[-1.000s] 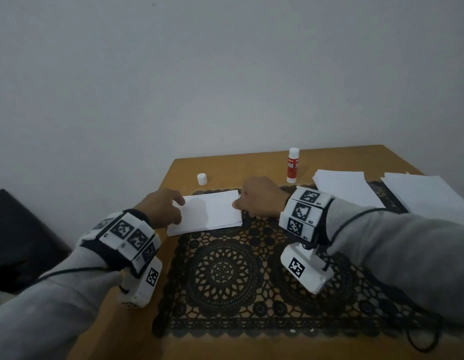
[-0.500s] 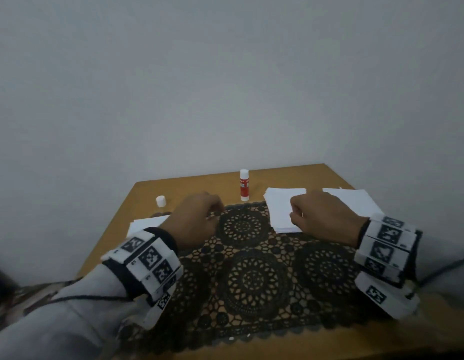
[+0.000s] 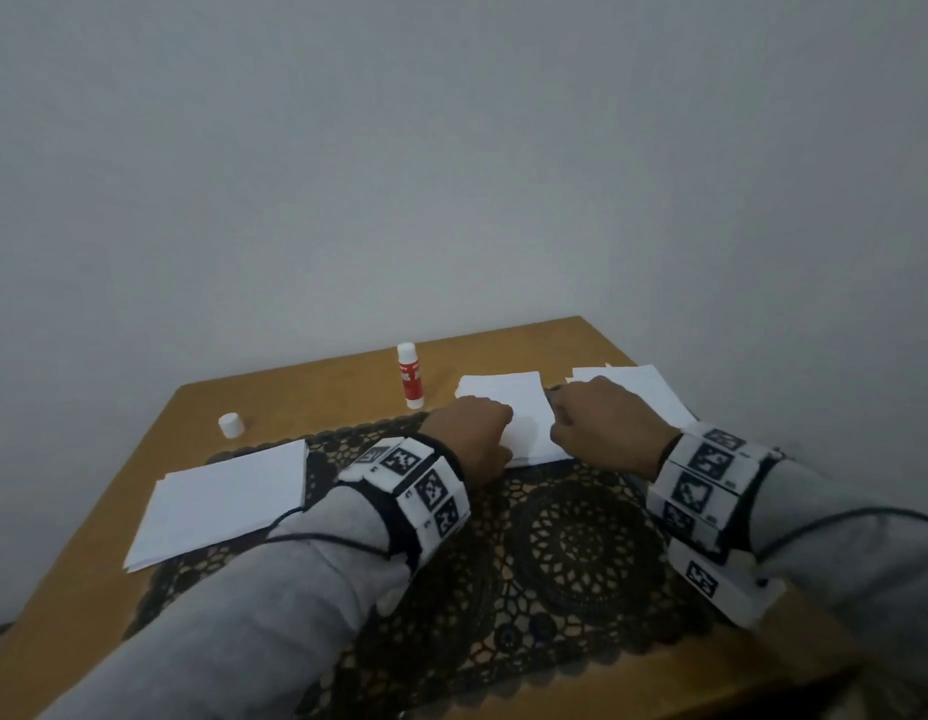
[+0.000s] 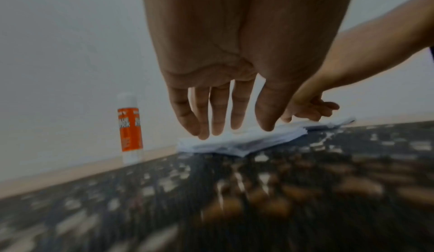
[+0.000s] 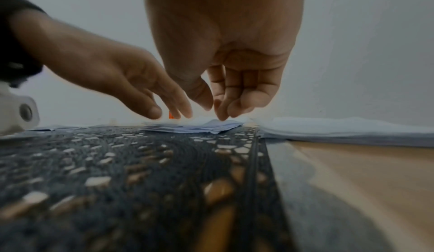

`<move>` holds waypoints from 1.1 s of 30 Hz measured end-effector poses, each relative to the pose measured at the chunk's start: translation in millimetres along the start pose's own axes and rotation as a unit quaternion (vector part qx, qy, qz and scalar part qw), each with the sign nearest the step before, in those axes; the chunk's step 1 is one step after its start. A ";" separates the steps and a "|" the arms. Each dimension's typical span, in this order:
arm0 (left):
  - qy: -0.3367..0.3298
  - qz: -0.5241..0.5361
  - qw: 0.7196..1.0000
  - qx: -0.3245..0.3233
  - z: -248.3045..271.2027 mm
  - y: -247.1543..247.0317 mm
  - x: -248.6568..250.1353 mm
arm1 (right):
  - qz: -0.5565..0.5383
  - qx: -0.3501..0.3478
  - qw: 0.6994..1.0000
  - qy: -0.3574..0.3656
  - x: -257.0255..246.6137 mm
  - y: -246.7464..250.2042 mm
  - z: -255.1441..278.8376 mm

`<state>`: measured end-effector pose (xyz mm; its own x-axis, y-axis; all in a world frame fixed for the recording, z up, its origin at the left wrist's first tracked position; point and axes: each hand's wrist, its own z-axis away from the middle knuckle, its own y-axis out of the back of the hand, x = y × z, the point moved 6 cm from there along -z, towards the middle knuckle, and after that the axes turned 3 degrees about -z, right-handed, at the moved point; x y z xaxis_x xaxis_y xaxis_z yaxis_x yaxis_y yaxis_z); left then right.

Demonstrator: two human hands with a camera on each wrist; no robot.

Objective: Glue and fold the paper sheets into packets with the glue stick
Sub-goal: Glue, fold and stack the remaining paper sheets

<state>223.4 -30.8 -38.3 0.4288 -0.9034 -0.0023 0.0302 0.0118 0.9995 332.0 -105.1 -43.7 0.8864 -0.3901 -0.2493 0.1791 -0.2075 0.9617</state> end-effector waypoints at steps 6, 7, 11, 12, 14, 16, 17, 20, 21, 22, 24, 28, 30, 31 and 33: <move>0.003 -0.025 1.000 -0.008 -10.0 -9.7 1.6 | -0.001 0.004 1.000 0.011 -0.4 2.6 0.3; 0.006 -0.025 1.000 -0.003 -10.5 -9.9 1.2 | -0.003 0.005 1.000 0.012 -1.3 2.6 -0.2; 0.012 -0.020 1.000 0.013 -11.9 -9.1 1.3 | -0.005 0.007 1.000 0.010 1.1 1.8 -1.9; 0.010 -0.018 1.000 0.020 -12.1 -7.9 2.4 | -0.005 0.008 1.000 0.007 1.8 2.1 -1.6; 0.010 -0.012 0.999 0.032 -11.7 -6.1 3.9 | -0.009 0.005 1.000 0.005 2.0 2.4 -1.6; 0.017 0.000 0.999 0.038 -11.7 -5.9 3.1 | -0.012 0.006 1.000 0.007 1.7 2.3 -1.7; 0.023 0.010 0.999 0.041 -11.4 -5.9 1.8 | -0.014 0.010 1.000 0.007 1.8 2.6 -1.8; 0.040 0.047 0.997 0.047 -10.5 -4.9 -1.7 | -0.024 0.032 0.999 0.001 3.8 5.4 -1.0; 0.045 0.054 0.996 0.050 -10.3 -4.1 -3.1 | -0.023 0.039 0.999 -0.003 4.5 6.9 -0.6; 0.050 0.056 0.996 0.056 -9.7 -2.8 -4.1 | -0.023 0.046 0.999 -0.008 5.3 8.3 0.0; 0.053 0.058 0.994 0.071 -8.8 -0.3 -5.9 | -0.021 0.054 0.998 -0.015 6.7 10.0 0.6; 0.052 0.073 0.992 0.090 -6.4 3.5 -9.6 | -0.019 0.045 0.998 -0.032 9.6 8.7 -1.0; 0.051 0.069 0.991 0.102 -6.0 5.3 -10.0 | -0.018 0.041 0.998 -0.035 11.4 7.2 -1.9; 0.052 0.065 0.991 0.106 -6.0 5.8 -9.9 | -0.018 0.035 0.999 -0.031 11.1 6.6 -2.0; 0.055 0.060 0.991 0.109 -6.0 5.7 -10.3 | -0.024 0.010 1.000 -0.003 7.0 4.5 -1.1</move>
<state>224.6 -18.8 -32.8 0.5142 -0.8485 0.1253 -0.2182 0.0119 0.9758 339.5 -107.8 -41.0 0.8744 -0.3845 -0.2959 0.2128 -0.2443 0.9461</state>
